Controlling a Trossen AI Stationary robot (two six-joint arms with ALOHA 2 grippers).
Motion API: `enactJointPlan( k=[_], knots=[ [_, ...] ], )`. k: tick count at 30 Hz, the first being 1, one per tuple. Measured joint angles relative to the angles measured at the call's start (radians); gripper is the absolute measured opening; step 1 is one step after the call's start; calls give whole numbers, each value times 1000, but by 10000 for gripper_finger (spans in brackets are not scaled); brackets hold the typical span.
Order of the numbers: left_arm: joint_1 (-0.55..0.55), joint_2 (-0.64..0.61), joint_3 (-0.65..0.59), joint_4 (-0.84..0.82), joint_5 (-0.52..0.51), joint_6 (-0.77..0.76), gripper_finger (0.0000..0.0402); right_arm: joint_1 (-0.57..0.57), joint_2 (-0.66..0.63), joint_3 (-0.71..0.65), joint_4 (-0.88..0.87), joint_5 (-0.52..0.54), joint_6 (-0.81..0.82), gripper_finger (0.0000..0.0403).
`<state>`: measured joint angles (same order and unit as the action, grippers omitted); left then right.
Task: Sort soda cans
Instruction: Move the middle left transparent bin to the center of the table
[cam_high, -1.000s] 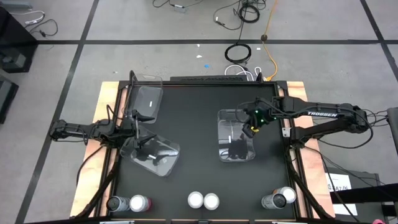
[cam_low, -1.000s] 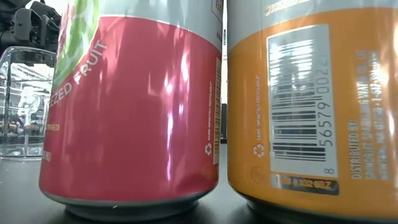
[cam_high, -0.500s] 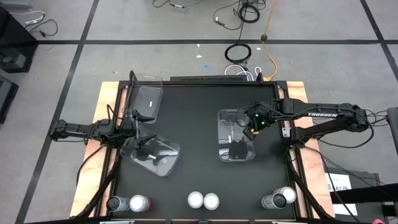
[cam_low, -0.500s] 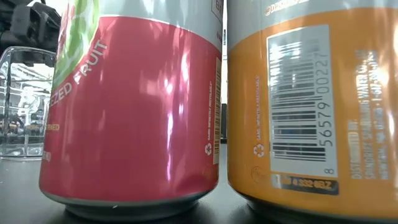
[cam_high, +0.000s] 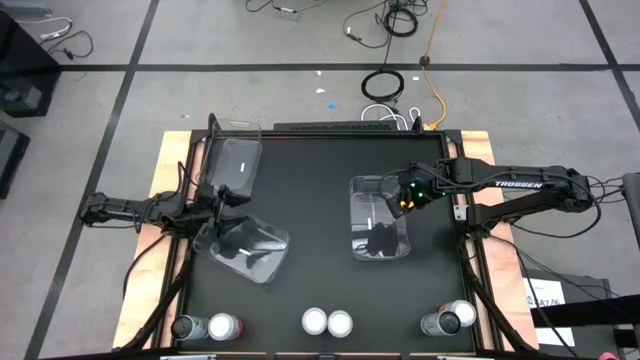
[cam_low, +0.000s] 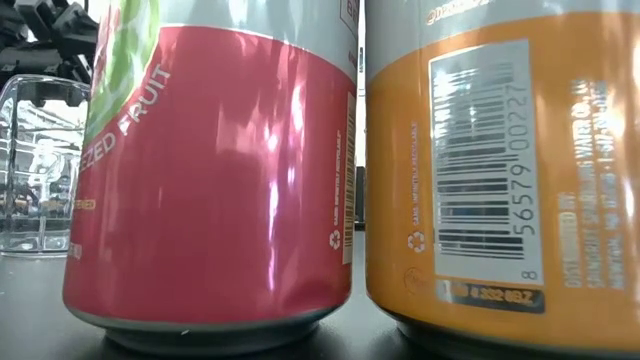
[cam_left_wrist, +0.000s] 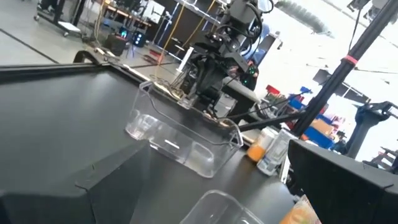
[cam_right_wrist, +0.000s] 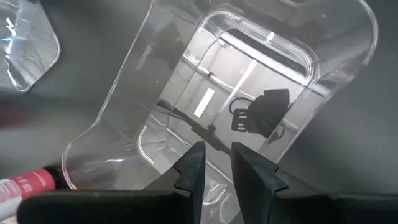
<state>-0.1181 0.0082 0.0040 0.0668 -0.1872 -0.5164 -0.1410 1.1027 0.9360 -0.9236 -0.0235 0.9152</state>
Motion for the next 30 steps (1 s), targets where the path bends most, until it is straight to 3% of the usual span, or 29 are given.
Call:
enactJointPlan(
  k=[9,24,30],
  knots=[
    [0,0,0,2,2,-108,389,0,0,0,24,67,-44,71],
    [0,0,0,0,-133,-108,389,0,0,0,27,76,-144,71],
    [0,0,0,8,-180,-186,389,0,0,0,27,75,-199,70]
  ],
)
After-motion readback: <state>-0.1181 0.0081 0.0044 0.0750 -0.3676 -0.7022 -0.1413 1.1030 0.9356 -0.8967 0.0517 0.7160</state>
